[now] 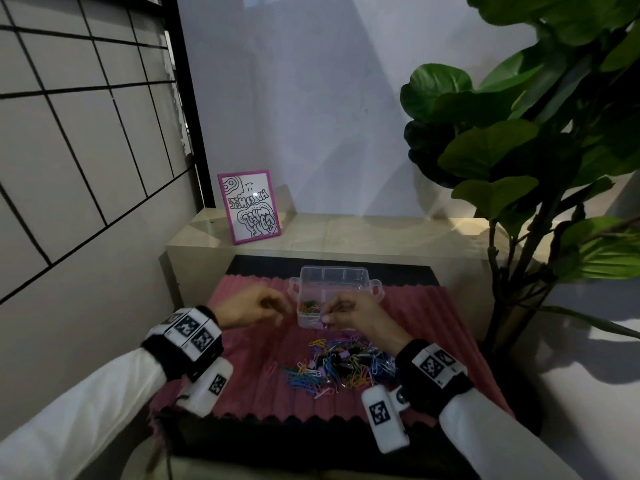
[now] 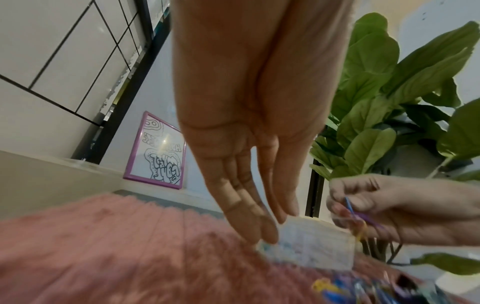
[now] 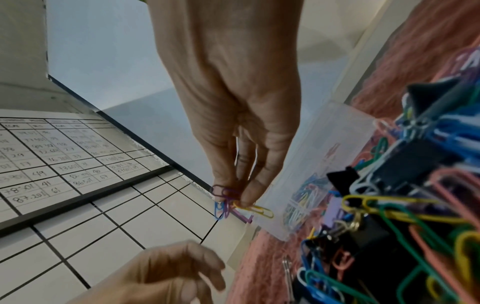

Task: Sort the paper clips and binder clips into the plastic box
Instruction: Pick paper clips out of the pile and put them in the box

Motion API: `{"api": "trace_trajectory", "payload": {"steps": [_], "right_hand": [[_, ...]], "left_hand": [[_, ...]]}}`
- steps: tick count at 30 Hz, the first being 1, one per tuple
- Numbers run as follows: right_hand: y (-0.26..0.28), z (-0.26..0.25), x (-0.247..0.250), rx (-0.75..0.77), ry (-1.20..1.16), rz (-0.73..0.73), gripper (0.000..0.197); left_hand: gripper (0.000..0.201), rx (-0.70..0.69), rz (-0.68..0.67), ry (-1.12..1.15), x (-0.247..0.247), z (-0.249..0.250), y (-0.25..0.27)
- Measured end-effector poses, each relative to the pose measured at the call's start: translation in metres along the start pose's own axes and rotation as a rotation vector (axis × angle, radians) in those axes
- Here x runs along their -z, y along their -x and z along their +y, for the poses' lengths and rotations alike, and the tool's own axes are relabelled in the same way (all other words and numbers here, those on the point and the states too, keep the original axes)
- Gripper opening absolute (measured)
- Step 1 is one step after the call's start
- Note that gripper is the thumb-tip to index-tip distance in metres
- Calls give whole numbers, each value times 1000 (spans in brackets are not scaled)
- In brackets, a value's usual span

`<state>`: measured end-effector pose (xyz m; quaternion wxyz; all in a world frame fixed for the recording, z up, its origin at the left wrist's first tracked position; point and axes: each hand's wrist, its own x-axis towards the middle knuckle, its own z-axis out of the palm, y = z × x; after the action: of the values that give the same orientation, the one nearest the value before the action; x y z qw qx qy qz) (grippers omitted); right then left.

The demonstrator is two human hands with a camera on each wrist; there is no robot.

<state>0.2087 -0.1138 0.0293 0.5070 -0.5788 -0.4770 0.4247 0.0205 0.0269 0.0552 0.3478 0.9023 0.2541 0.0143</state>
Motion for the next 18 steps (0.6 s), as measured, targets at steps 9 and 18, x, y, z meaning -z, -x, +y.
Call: {"api": "trace_trajectory", "payload": {"steps": [9,18], "right_hand": [[-26,-18,-6,66,39,113,17],[-51,-24,-3,-18,548,154,19]], "left_hand": [[46,130,-97,-177,-45,-23,35],[46,14,-87,-339,-62,-3,23]]}}
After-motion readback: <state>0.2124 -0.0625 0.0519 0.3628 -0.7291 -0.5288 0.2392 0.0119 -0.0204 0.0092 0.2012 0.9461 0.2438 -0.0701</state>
